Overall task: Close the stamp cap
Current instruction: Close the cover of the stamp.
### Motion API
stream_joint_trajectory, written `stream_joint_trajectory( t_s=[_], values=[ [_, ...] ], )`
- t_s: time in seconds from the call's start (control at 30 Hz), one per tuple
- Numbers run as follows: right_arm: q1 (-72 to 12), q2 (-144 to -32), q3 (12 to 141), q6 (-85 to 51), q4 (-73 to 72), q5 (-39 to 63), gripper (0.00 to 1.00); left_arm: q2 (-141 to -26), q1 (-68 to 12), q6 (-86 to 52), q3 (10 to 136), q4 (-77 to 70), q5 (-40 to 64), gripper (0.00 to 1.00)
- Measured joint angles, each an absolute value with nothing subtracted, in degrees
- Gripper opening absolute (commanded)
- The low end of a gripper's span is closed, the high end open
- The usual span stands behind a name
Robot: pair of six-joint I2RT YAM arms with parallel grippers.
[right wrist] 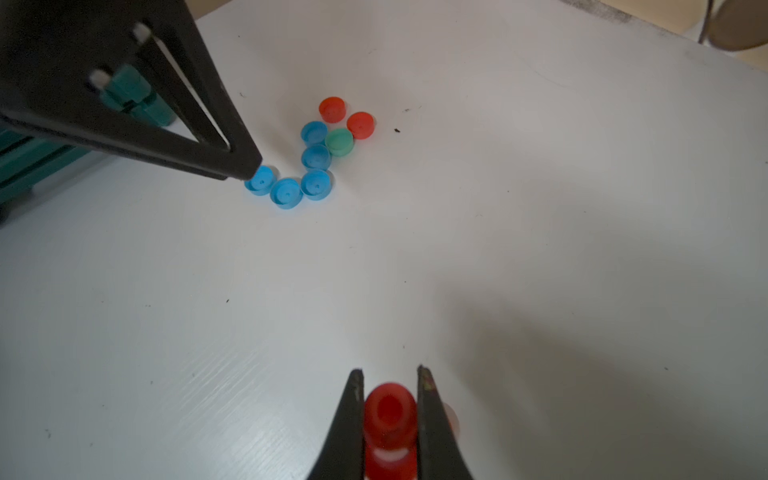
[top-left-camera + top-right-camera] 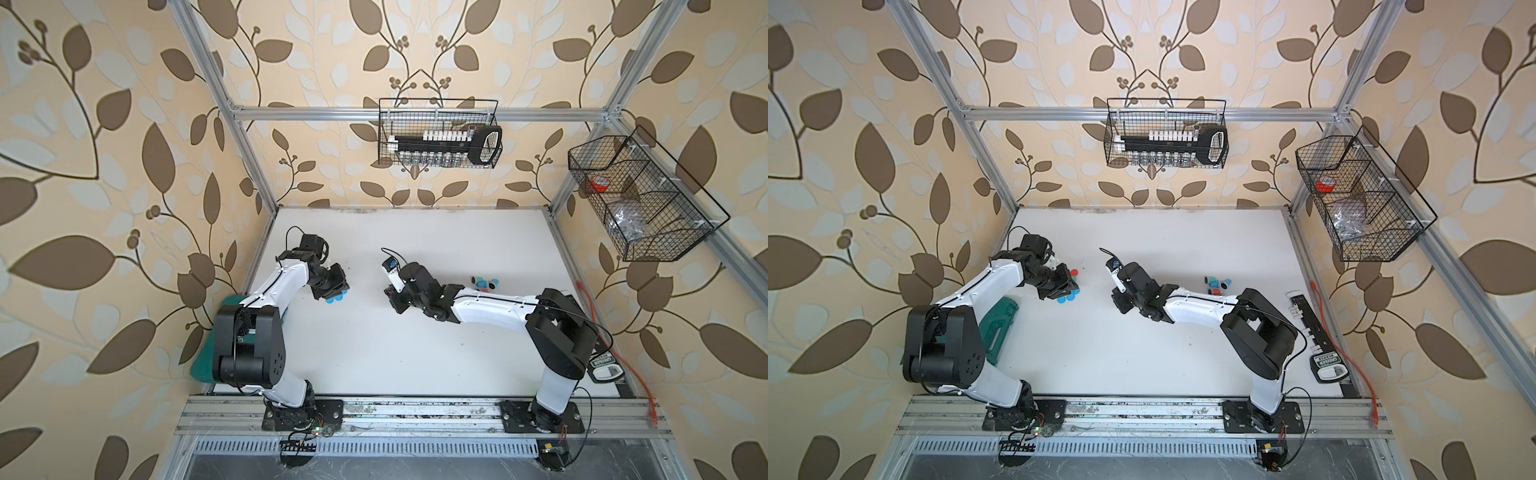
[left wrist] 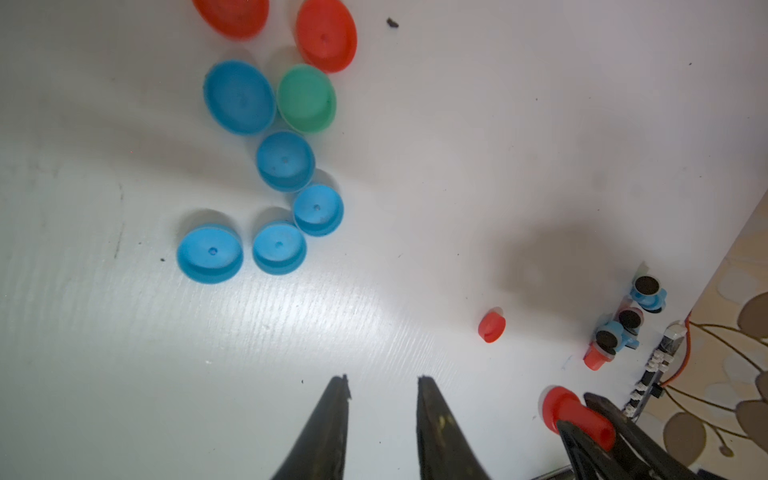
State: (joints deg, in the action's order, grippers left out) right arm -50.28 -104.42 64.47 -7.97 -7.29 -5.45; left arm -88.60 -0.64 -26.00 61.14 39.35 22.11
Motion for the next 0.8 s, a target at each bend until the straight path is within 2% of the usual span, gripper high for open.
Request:
stream_joint_trajectory(
  t_s=[0.53, 0.8],
  values=[
    [-48.27, -102.0, 46.81, -11.75, -31.24, -6.44, 0.0, -88.6, -0.64, -26.2, 59.24, 38.59, 22.11, 0.31],
    [-48.23, -104.07, 44.47, -14.59, -40.84, -6.15, 0.0, -88.58, -0.64, -26.17, 58.7, 38.24, 22.09, 0.3]
  ],
)
